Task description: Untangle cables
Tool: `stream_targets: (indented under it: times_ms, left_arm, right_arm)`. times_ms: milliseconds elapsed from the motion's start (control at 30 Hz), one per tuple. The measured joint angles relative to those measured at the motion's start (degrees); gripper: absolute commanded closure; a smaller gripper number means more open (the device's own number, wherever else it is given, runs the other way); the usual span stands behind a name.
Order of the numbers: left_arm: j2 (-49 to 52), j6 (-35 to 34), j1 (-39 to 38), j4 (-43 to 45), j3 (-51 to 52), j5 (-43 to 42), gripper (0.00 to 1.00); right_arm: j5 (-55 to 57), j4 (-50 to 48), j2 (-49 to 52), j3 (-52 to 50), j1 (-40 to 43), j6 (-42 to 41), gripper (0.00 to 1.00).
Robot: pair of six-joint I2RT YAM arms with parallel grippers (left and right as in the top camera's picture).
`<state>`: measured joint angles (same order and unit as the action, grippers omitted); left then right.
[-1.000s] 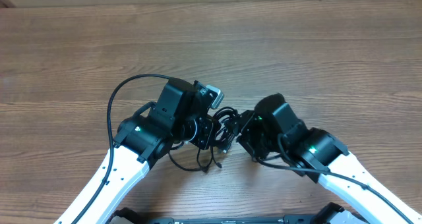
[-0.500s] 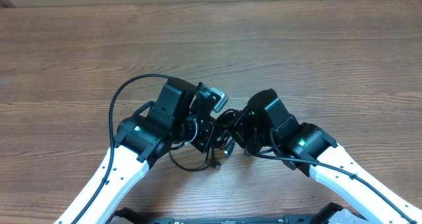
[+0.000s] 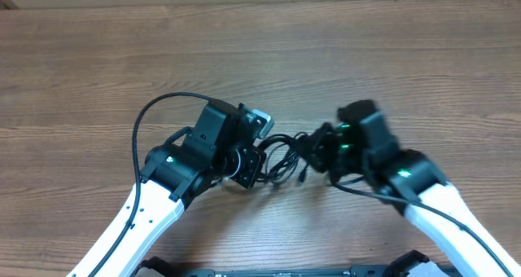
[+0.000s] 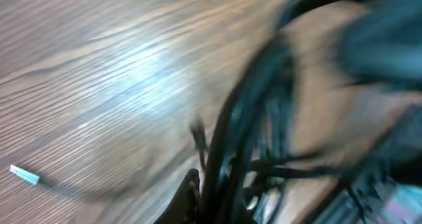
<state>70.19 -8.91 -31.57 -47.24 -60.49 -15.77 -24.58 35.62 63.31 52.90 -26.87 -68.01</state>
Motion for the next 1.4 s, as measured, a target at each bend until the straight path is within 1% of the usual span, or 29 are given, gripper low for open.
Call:
stream_targets:
  times_ms: [167, 333, 433, 567, 733, 767, 800, 900, 933, 1000, 1033, 1167, 1300, 1400]
  left_arm:
    - [-0.55, -3.65, -0.48, 1.97, -0.20, 3.30, 0.96]
    - [-1.14, -6.23, -0.72, 2.45, -0.50, 4.09, 0.96]
    - [-1.20, -9.20, -0.72, 2.03, -0.81, 5.86, 0.95]
    - [-1.18, -16.11, -0.70, -0.13, -0.85, 14.08, 0.96]
    - [-0.66, -25.55, -0.20, -0.81, -0.83, 24.52, 0.96]
    - [-0.33, -27.02, 0.26, -0.74, -0.83, 25.88, 0.96]
    - [-0.04, -28.35, 0.66, -0.63, -0.83, 26.95, 0.96]
    - [0.63, -30.58, 1.51, 0.57, -0.72, 28.48, 0.96]
    - [0.76, -30.58, 1.62, 1.03, -0.72, 28.44, 0.96]
    - [0.83, -29.66, 1.62, 2.75, -0.68, 27.19, 0.96]
    - [0.87, -28.57, 1.62, 3.58, -0.68, 25.92, 0.96]
    - [0.87, -20.46, 1.57, 7.91, -0.63, 17.57, 0.96]
    - [0.87, -12.02, 1.57, 10.10, -0.63, 8.20, 0.96]
    - [0.87, -7.06, 1.57, 11.15, -0.63, 1.90, 0.96]
  right_arm:
    - [-6.32, 0.15, -9.57, 0.00, 5.46, 7.98, 0.96]
    - [-8.50, 0.79, -17.03, -0.07, 7.48, 14.29, 0.96]
    - [-8.90, 1.81, -21.05, -0.09, 7.89, 17.99, 0.96]
    - [-9.22, 5.05, -25.99, -0.11, 8.15, 22.29, 0.96]
    - [-8.96, 12.13, -28.33, -0.09, 8.15, 25.92, 0.96]
    - [-8.11, 13.86, -28.33, -0.09, 8.17, 26.32, 0.95]
    - [-7.21, 15.96, -28.33, -0.09, 8.20, 26.80, 0.91]
    - [-3.91, 20.00, -28.28, -0.09, 8.41, 27.19, 0.72]
    - [-2.99, 20.81, -28.28, -0.09, 8.46, 27.30, 0.65]
    - [-1.60, 21.49, -28.28, -0.09, 8.48, 27.82, 0.57]
    - [-1.05, 21.62, -28.28, -0.09, 8.48, 28.02, 0.56]
    - [0.09, 21.68, -28.26, -0.09, 8.48, 28.13, 0.54]
    - [0.59, 21.66, -27.45, -0.09, 8.46, 27.61, 0.54]
    - [0.66, 21.42, -24.90, -0.09, 8.46, 25.44, 0.55]
